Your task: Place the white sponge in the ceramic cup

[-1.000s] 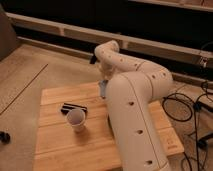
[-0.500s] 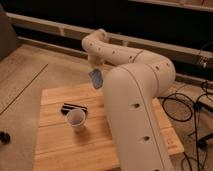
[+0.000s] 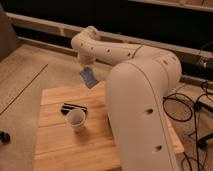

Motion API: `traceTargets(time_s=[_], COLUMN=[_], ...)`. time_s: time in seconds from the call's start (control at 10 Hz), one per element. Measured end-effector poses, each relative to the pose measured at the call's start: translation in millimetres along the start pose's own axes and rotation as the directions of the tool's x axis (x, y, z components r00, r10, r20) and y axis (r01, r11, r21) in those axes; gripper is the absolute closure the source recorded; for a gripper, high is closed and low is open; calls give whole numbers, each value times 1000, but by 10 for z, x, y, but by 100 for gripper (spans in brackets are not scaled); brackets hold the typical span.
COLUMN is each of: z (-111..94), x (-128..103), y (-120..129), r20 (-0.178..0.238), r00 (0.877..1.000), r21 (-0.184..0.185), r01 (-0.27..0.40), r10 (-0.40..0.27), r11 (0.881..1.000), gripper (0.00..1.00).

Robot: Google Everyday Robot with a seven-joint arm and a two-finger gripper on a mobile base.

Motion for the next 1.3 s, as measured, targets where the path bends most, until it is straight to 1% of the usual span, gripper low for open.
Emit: traceTargets(time_s=[0.5,0.6,0.7,0.8,0.9,1.1,1.2,1.3], z=[3,-28,-112,-165,-252,-364,-441,-507], x=[-2,-67,-167,-217,-223,-92,55,177], y=[-8,21,124,231,398,581,665,703], r20=[0,19,54,77,105,128,135,139], r00=[1000,1000,998,995,990,983,981,981], r21=[-1,-13,-28,-40,-64,-104,-131,-151], r01=[-1,10,39,66,105,146,155,156], r10=[1,-10,-38,-63,-98,-132,-137,-136], r11=[1000,1000,999,997,992,984,979,976], gripper=[100,100,100,100,100,100,100,100])
